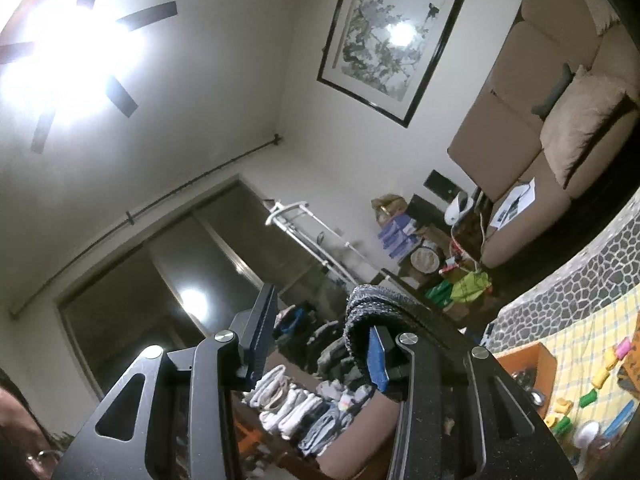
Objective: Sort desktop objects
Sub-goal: 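Carry the black knit item with the right gripper over the box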
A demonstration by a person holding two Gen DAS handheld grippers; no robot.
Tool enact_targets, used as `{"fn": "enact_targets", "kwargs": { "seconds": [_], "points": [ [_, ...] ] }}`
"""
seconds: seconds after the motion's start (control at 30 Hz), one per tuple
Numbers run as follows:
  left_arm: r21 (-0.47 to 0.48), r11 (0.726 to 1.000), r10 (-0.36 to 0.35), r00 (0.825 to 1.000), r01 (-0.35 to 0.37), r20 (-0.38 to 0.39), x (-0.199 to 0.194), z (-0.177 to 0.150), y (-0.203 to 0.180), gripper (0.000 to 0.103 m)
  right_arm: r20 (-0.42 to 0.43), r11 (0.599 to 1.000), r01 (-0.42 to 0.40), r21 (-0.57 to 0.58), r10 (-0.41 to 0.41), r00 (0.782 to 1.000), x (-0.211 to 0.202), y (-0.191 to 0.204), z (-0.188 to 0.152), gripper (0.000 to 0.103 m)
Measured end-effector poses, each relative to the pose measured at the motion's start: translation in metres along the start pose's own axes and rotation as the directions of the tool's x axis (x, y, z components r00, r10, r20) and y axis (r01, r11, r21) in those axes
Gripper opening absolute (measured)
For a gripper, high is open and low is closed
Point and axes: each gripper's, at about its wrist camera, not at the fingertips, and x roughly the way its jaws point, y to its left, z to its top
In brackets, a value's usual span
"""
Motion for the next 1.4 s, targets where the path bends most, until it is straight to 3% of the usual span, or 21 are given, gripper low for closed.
{"fn": "enact_targets", "kwargs": {
  "seconds": [0.2,0.3,0.4,0.57,0.7,1.0,1.3,1.4],
  "points": [
    [0.030,0.995,0.099,0.995,-0.100,0.024,-0.045,0.023,0.035,0.003,-0.016,1.000,-0.019,0.022,0.019,1.000,0.028,-0.010,-0.013,0.042],
    [0.045,0.982,0.181,0.983,-0.181,0.018,-0.058,0.033,0.060,0.003,-0.045,1.000,0.005,0.023,-0.004,0.999,0.048,-0.018,-0.024,0.042],
    [0.021,0.977,0.212,0.977,-0.212,0.004,-0.057,0.038,0.087,0.003,-0.096,0.999,0.049,0.018,-0.047,0.994,0.072,-0.031,-0.039,0.042],
    [-0.035,0.966,0.254,0.966,-0.256,-0.049,-0.038,0.041,0.135,0.003,-0.198,0.991,0.128,0.030,-0.119,0.973,0.117,-0.061,-0.066,0.042],
    [-0.046,0.956,0.284,0.955,-0.289,-0.088,-0.024,0.036,0.158,0.002,-0.293,0.981,0.187,0.042,-0.167,0.942,0.159,-0.096,-0.088,0.042],
    [-0.038,0.935,0.344,0.927,-0.353,-0.151,0.011,0.023,0.194,0.002,-0.521,0.931,0.357,0.081,-0.266,0.811,0.246,-0.204,-0.139,0.042],
    [-0.007,0.893,0.437,0.872,-0.449,-0.219,0.044,0.013,0.220,0.003,-0.654,0.854,0.519,0.015,-0.384,0.652,0.299,-0.279,-0.173,0.042],
    [-0.019,0.870,0.477,0.851,-0.492,-0.219,0.045,0.010,0.228,0.014,-0.685,0.820,0.571,-0.028,-0.432,0.587,0.309,-0.296,-0.179,0.042]
  ]
}}
